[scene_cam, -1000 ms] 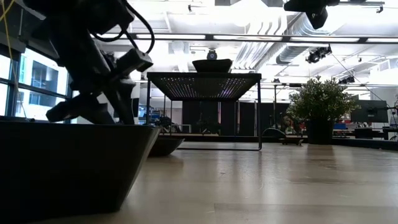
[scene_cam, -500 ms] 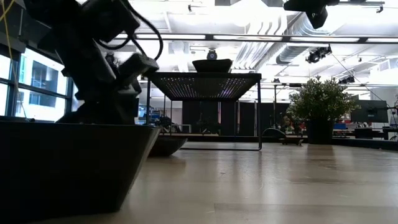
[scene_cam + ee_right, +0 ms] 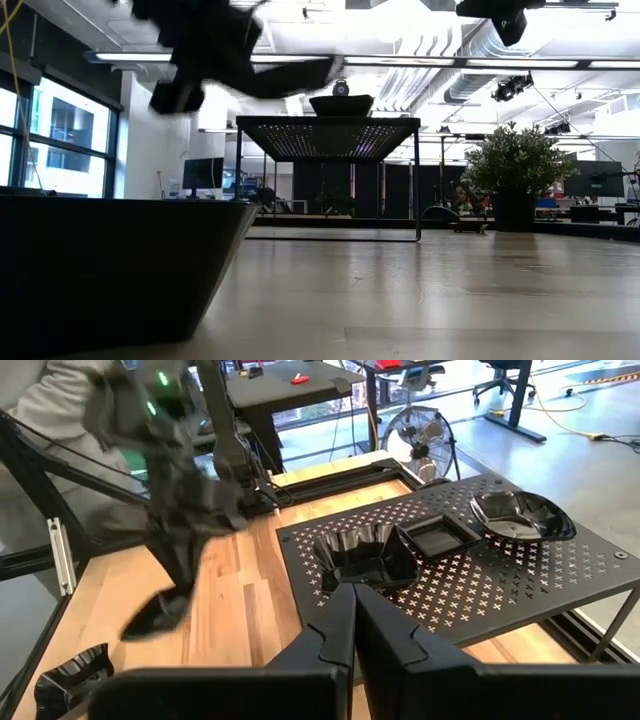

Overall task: Pick & Place Mini shaped plates
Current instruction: Stack the leaf-shaped plate on top of the stacked leaf-shaped plates on the shelf

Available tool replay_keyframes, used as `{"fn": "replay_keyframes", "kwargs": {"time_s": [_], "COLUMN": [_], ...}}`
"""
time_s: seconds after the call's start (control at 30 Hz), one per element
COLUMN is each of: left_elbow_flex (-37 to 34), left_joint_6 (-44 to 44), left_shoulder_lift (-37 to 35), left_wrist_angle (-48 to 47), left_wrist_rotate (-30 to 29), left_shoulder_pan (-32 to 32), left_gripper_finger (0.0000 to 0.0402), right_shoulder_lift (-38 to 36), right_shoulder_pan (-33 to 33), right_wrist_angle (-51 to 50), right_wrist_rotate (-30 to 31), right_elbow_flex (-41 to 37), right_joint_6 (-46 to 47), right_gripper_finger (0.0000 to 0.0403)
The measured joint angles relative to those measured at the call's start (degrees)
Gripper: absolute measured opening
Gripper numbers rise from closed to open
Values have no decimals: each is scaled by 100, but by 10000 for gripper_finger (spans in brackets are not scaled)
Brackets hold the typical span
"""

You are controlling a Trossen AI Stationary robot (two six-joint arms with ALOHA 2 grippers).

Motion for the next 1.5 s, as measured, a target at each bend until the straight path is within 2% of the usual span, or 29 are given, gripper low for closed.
{"fn": "replay_keyframes", "kwargs": {"time_s": [0.13,0.23,0.33,0.53,0.63,0.8,1.0,1.2,1.5], "left_elbow_flex": [1024,1724,2257,3155,3501,4029,4685,5038,5086], "left_joint_6": [546,1066,1673,2822,3490,4323,5003,5306,5321], "left_shoulder_lift": [-17,-22,-16,72,199,636,1470,2233,2871], "left_wrist_angle": [-1355,-2034,-2554,-3356,-3664,-3612,-3595,-3170,-2328], "left_wrist_rotate": [61,93,235,1234,1465,2003,2500,2711,2711], "left_shoulder_pan": [262,675,1327,2856,3531,4541,5265,5561,5540], "left_gripper_finger": [2,1,1,1,0,0,0,0,0], "right_shoulder_lift": [0,0,0,37,222,713,1192,1349,1349], "right_shoulder_pan": [0,2,2,1,2,2,0,-3,-5], "right_wrist_angle": [17,90,194,361,495,933,1443,1537,1536], "right_wrist_rotate": [15,15,16,42,42,48,336,596,995], "right_elbow_flex": [0,0,0,0,0,0,0,0,0], "right_joint_6": [0,0,0,126,300,418,531,566,637], "right_gripper_finger": [2,1,2,1,2,1,1,2,2]}}
